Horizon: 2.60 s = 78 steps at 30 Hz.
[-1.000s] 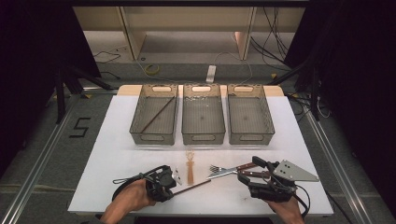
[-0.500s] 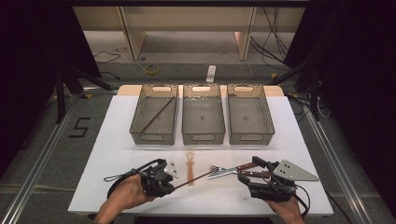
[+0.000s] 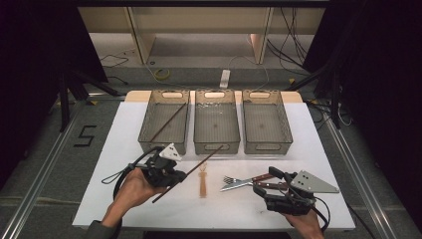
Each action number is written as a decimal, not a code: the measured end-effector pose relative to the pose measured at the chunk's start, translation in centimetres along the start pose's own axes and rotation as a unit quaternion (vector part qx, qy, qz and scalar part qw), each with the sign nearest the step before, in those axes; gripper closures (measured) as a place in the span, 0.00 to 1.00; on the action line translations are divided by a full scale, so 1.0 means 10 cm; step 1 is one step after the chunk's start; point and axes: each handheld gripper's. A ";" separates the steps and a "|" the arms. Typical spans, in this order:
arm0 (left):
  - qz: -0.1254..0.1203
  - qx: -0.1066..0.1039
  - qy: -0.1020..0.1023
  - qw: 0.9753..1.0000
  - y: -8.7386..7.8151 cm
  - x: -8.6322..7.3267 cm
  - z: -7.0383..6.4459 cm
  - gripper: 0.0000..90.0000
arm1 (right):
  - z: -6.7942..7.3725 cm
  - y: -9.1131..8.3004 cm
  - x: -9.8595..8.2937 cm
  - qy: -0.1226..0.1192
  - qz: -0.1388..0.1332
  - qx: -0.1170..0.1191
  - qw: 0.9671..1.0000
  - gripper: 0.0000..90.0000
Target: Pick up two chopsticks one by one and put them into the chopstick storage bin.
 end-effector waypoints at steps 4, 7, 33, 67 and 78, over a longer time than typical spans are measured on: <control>-0.020 0.016 -0.012 1.000 -0.02 0.08 0.15 0.94 | 0.00 0.00 0.00 0.000 -0.002 -0.001 1.000 0.25; -0.034 0.030 -0.022 0.999 -0.06 0.14 0.28 0.94 | 0.00 0.01 0.00 0.001 -0.002 0.000 1.000 0.25; -0.082 0.143 -0.107 0.981 -0.17 0.58 1.30 0.94 | -0.01 0.01 -0.01 0.006 -0.006 0.001 1.000 0.25; -0.076 0.180 -0.144 0.970 0.15 0.36 1.79 0.94 | 0.00 0.00 0.00 0.004 -0.004 0.003 1.000 0.26; -0.071 0.165 -0.218 0.959 0.13 0.33 1.73 0.52 | 0.00 0.01 0.00 0.001 -0.002 0.005 1.000 0.26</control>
Point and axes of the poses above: each handheld gripper's, and its own axes: y roughly forward along the jaws, x roughly out of its top, z roughly to its left
